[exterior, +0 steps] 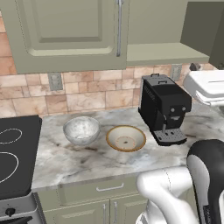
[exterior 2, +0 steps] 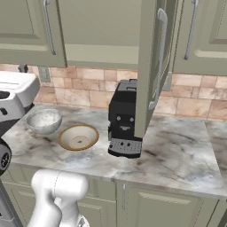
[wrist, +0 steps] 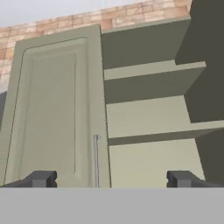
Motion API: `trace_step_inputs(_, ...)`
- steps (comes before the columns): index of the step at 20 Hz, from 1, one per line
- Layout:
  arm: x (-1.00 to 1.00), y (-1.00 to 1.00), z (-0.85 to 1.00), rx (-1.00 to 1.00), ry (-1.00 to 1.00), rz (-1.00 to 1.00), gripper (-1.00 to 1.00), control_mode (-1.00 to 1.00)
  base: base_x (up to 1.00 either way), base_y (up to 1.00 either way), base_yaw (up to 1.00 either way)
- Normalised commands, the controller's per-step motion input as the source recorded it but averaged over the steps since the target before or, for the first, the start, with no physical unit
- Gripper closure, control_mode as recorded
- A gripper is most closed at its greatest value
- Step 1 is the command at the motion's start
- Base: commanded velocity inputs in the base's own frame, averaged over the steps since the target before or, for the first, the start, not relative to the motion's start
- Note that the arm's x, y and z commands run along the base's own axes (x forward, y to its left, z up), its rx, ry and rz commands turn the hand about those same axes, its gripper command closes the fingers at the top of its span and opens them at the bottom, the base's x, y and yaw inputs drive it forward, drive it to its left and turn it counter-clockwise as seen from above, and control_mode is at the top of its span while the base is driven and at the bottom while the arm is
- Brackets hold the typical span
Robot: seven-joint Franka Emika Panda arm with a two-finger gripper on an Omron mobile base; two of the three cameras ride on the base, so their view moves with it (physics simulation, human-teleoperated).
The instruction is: Open the cabinet. Pick the bowls from the counter and place them in the cabinet. Then close the cabinet.
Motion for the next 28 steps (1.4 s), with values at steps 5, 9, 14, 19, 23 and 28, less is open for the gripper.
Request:
trace_step_inputs(5, 0.54, 0.71, -0.34, 0.00, -0.08, -0.02, -1.00, -1.00, 0.00, 0.00, 0.00)
trace_step_inputs(9, 0.51, 0.57, -0.16, 0.00, -0.05, -0.09, -1.00, -1.00, 0.00, 0.00, 0.00)
trace_step_inputs(14, 0.40, 0.15, 0.00, 0.00, 0.00, -0.15, -1.00, -1.00, 0.00, 0.00, 0.00)
trace_step_inputs(19, 0.31, -0.03, 0.00, 0.00, 0.00, -0.16, -1.00, -1.00, 0.00, 0.00, 0.00)
trace_step_inputs(23, 0.58, -0.04, 0.00, 0.00, 0.04, -0.06, -1.00, -1.00, 0.00, 0.00, 0.00)
trace_step_inputs(28, 0.71, 0.00, 0.00, 0.00, 0.06, 0.00, -1.00, -1.00, 0.00, 0.00, 0.00)
